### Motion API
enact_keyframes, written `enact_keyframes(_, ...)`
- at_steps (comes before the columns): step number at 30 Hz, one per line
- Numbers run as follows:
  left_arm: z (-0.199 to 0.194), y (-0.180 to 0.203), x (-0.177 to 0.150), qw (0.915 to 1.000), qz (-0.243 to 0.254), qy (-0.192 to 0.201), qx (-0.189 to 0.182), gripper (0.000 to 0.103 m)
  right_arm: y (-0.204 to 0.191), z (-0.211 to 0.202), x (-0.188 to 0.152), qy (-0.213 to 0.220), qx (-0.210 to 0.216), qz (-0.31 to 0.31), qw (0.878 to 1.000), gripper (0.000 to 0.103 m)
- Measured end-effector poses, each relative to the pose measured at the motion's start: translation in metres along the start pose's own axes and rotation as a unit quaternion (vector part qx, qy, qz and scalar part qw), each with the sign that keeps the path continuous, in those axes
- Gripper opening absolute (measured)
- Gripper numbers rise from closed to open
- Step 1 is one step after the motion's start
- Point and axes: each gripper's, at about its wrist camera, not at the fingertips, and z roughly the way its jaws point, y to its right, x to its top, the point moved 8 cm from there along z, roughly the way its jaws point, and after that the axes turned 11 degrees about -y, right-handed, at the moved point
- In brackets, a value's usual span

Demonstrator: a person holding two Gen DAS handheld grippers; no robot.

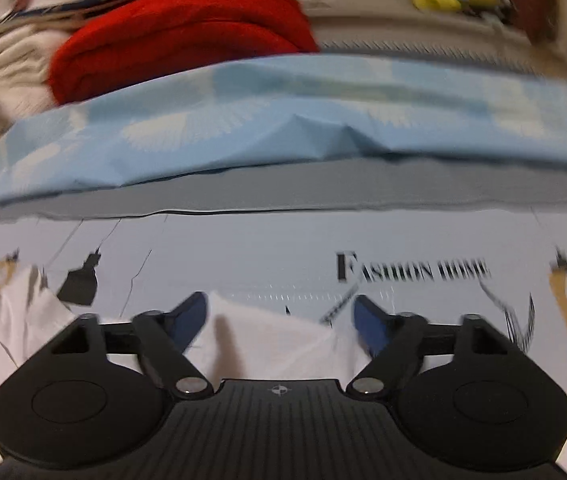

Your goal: Fold small clothes

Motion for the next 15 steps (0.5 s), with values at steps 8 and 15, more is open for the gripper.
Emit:
enact_keyframes(8, 0.046, 0.063, 0.007, 0.9969, 0.077, -0.014, 0.003, 0.004, -0.017, 0.013, -0.017, -0.046, 0.016, -0.096, 0.994, 0.022)
enact_keyframes(15, 0.058, 0.047, 0.019, 0.9947, 0.036, 0.052, 0.081, 0.053, -0.005, 0.031, -0.016, 0.000, -0.025, -0.044, 0.999, 0.061)
